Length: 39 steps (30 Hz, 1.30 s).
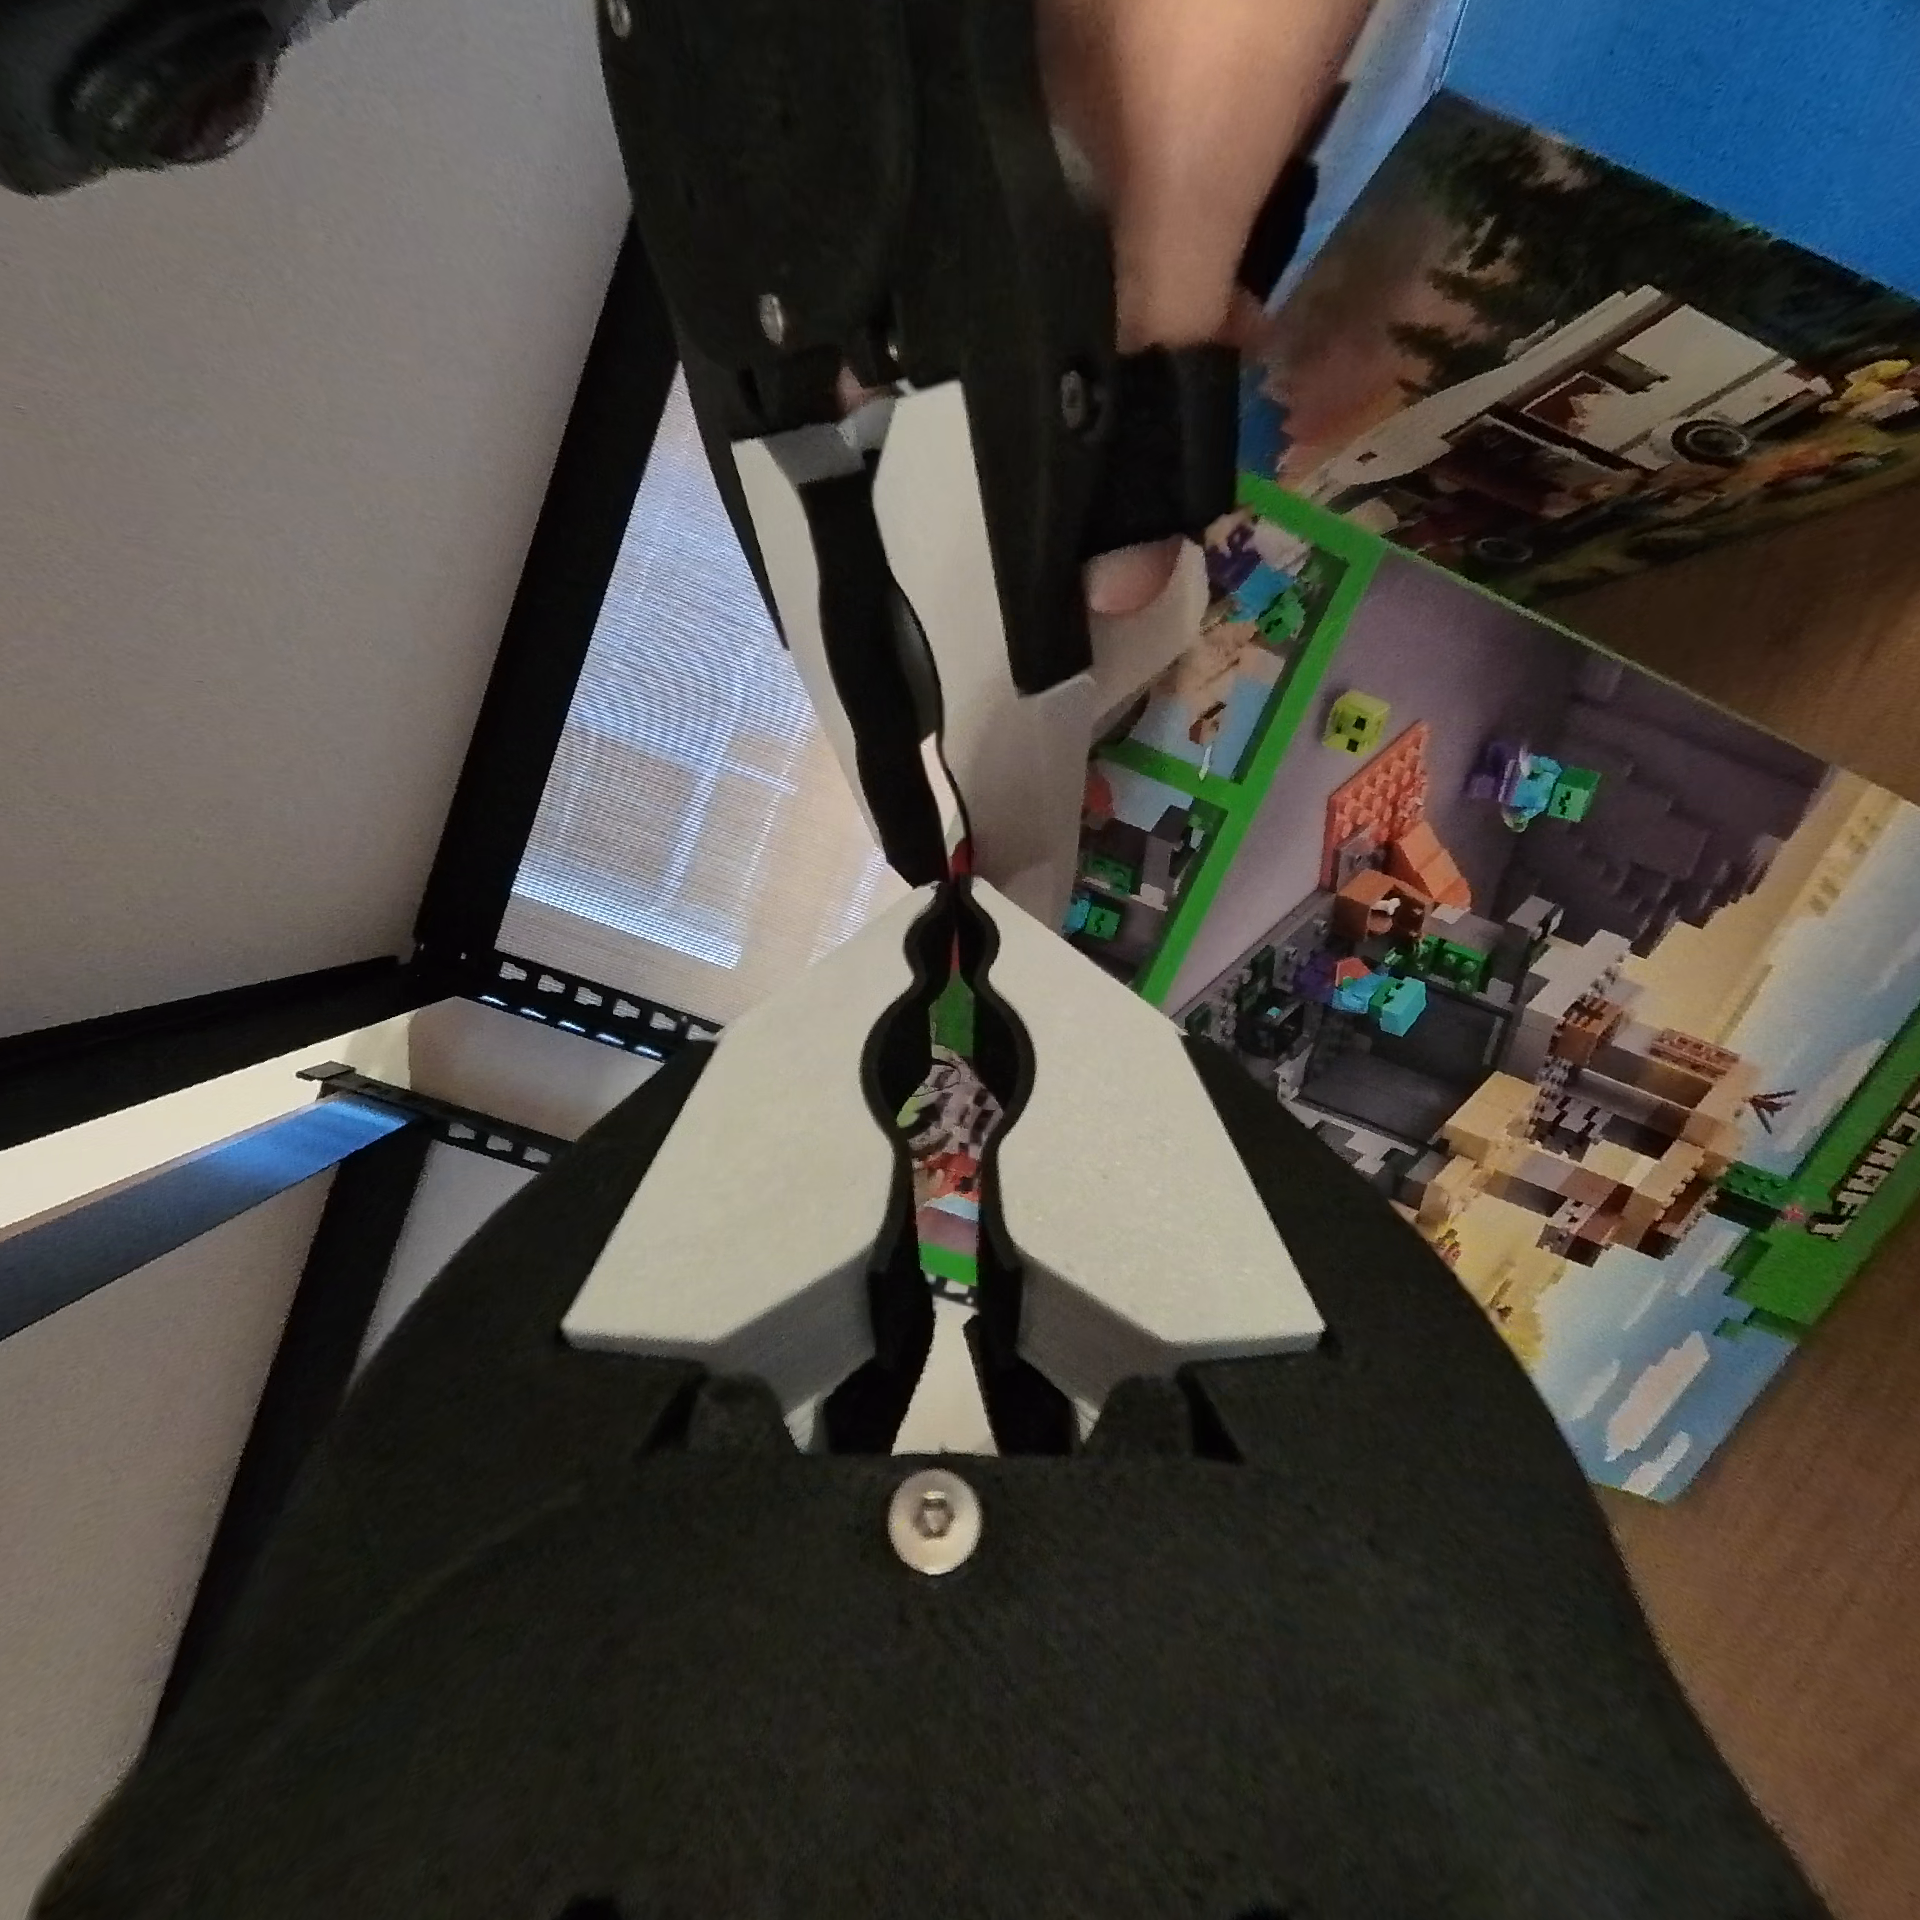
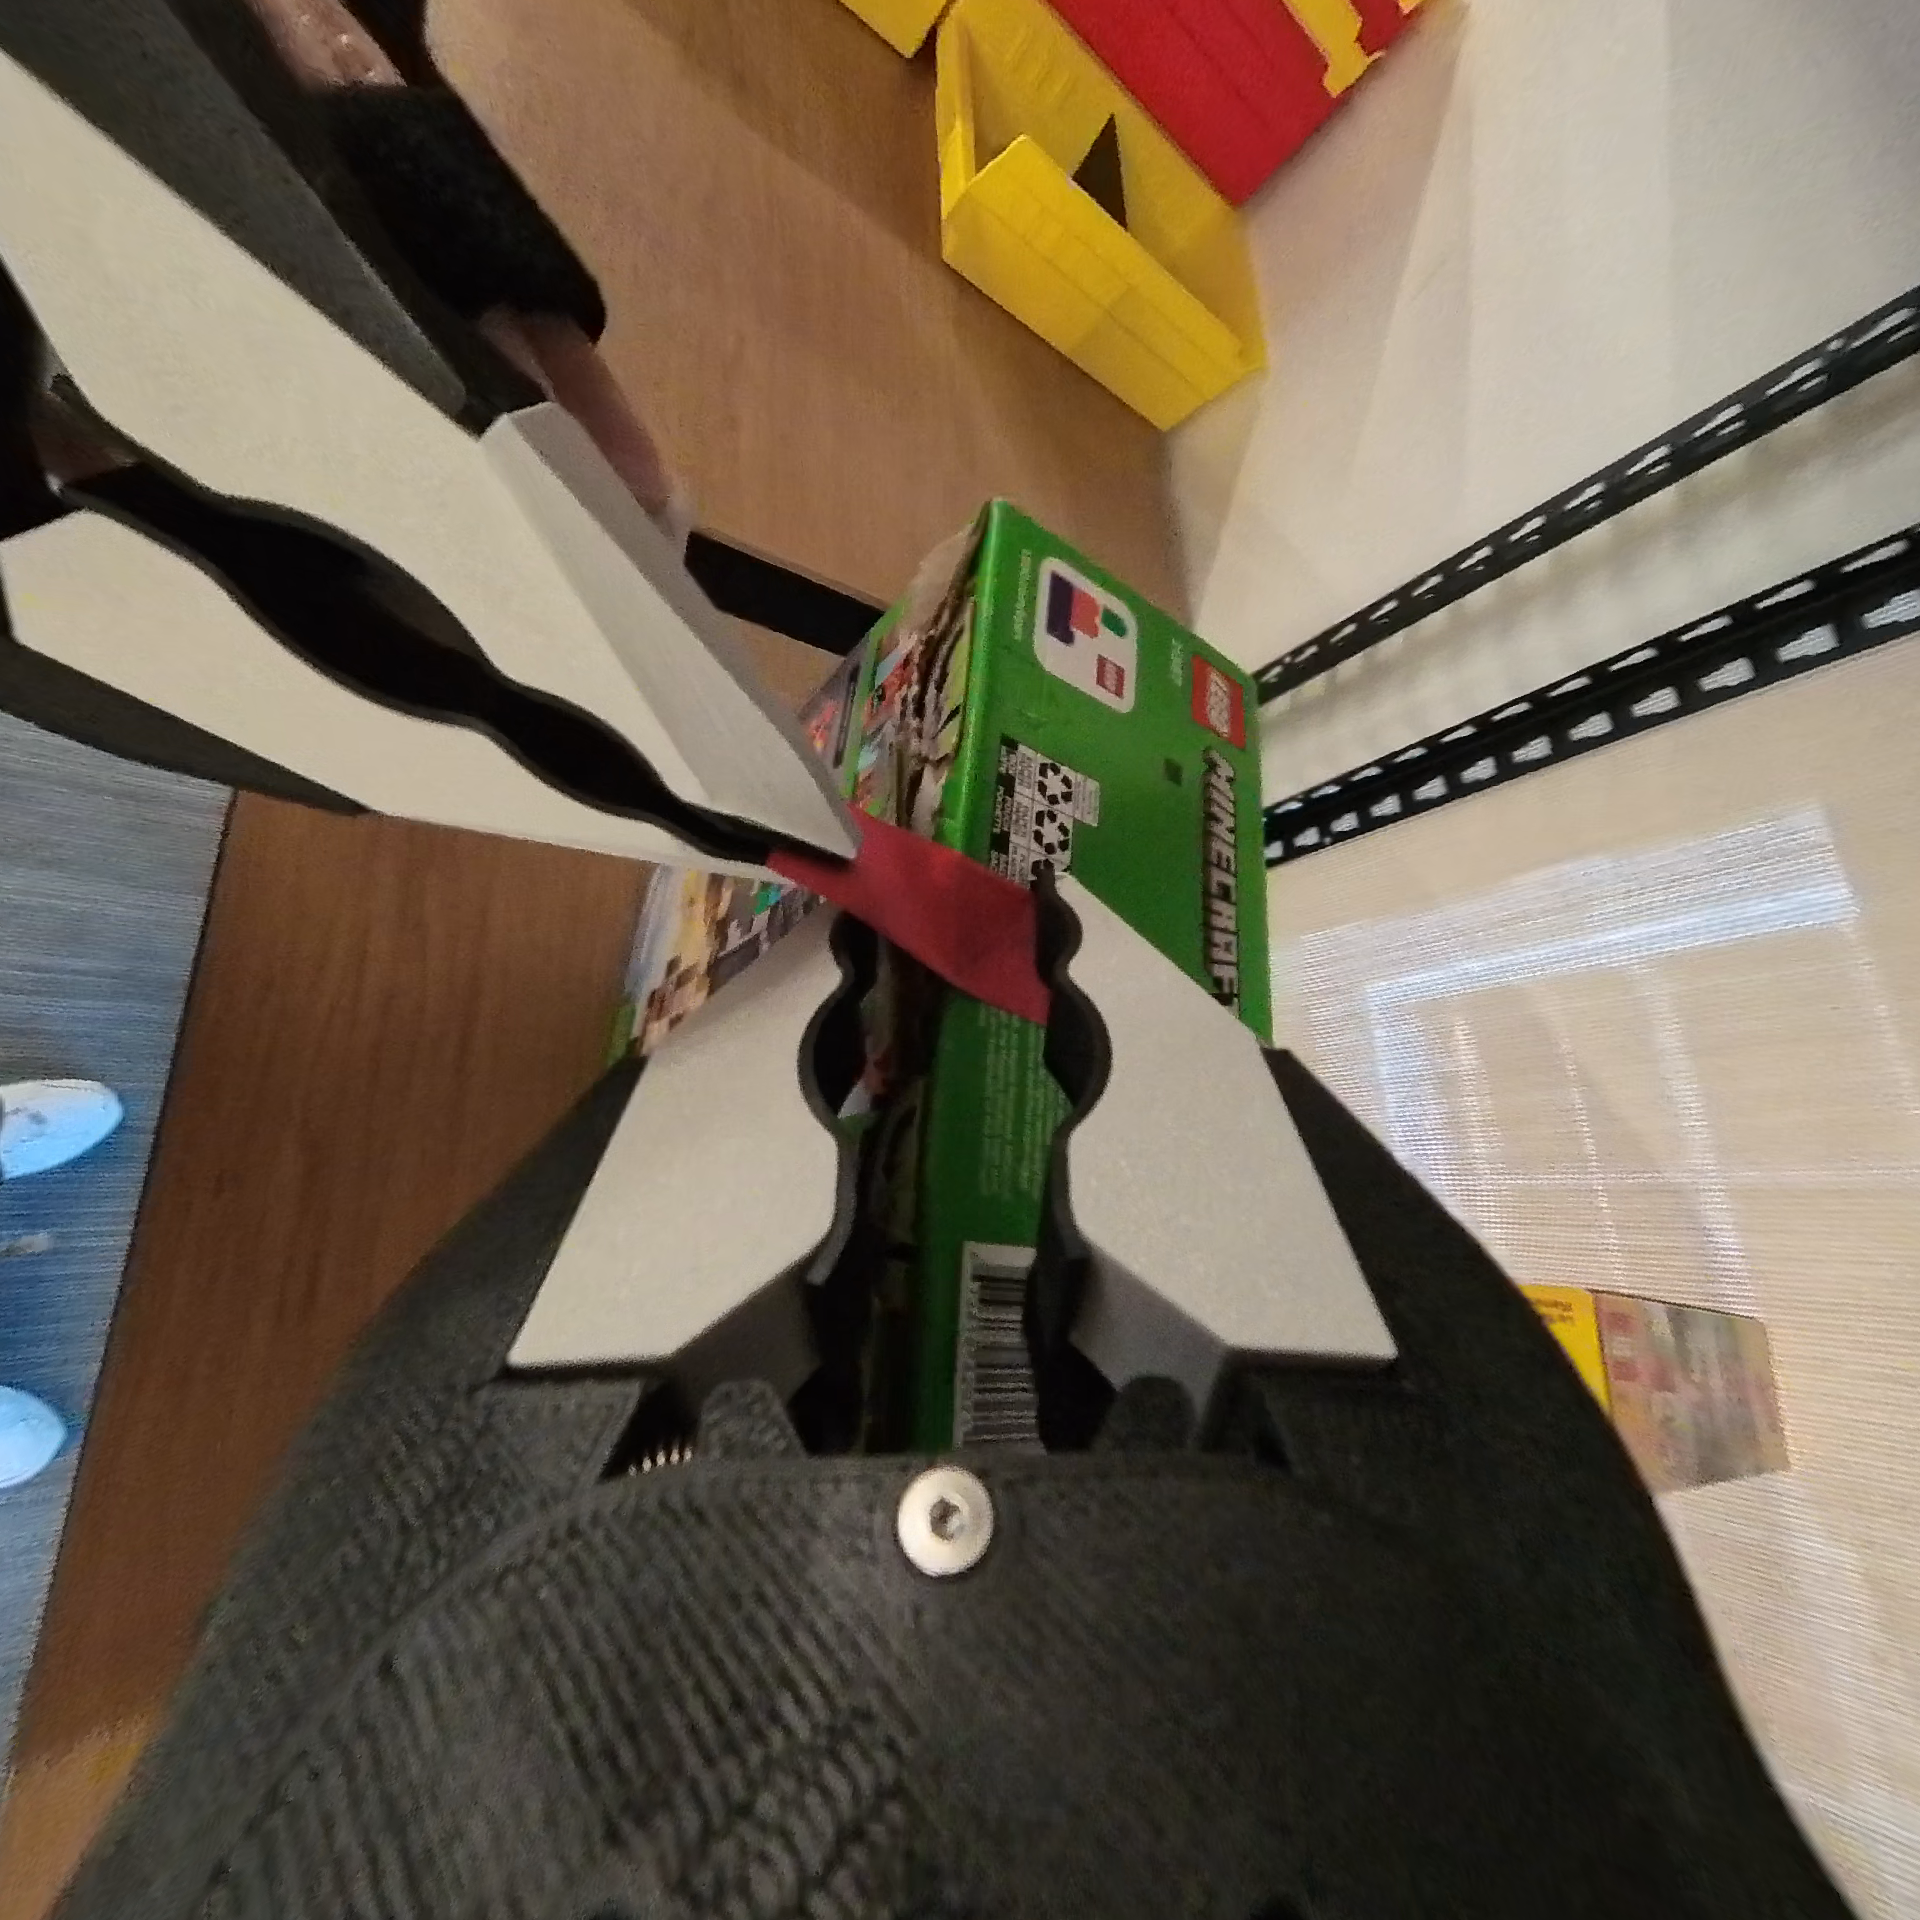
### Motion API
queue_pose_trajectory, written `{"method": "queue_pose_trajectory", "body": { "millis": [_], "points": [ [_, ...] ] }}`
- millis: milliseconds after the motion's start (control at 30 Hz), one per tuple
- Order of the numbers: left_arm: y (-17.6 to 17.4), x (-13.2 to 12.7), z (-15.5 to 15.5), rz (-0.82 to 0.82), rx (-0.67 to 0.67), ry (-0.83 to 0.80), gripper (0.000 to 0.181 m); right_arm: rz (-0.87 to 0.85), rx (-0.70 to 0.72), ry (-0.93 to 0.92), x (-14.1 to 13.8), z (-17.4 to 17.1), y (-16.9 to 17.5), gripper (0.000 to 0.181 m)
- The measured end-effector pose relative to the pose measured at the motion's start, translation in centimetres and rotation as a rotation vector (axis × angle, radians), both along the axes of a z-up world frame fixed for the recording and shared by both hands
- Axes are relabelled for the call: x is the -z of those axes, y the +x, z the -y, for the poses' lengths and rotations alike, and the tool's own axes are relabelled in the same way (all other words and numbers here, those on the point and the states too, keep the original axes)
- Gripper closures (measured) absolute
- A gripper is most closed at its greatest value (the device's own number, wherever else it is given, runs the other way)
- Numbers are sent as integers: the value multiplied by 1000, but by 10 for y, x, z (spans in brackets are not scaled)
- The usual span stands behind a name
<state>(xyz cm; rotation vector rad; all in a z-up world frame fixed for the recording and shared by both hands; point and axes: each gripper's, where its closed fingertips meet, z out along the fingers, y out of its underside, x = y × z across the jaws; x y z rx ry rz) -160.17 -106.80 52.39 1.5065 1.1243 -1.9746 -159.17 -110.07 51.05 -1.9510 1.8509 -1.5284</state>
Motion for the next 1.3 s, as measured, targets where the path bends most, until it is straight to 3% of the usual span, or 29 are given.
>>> {"method": "queue_pose_trajectory", "body": {
  "millis": [600,800,1300],
  "points": [
    [-8,12,5,-12,-44,5,181,-31,-33,-96,4,6,-7,153],
    [-11,14,4,-4,-42,14,181,-95,-75,-74,6,3,-11,150],
    [-11,10,2,-31,-49,41,181,-42,-130,33,4,-1,-11,149]
  ]
}}
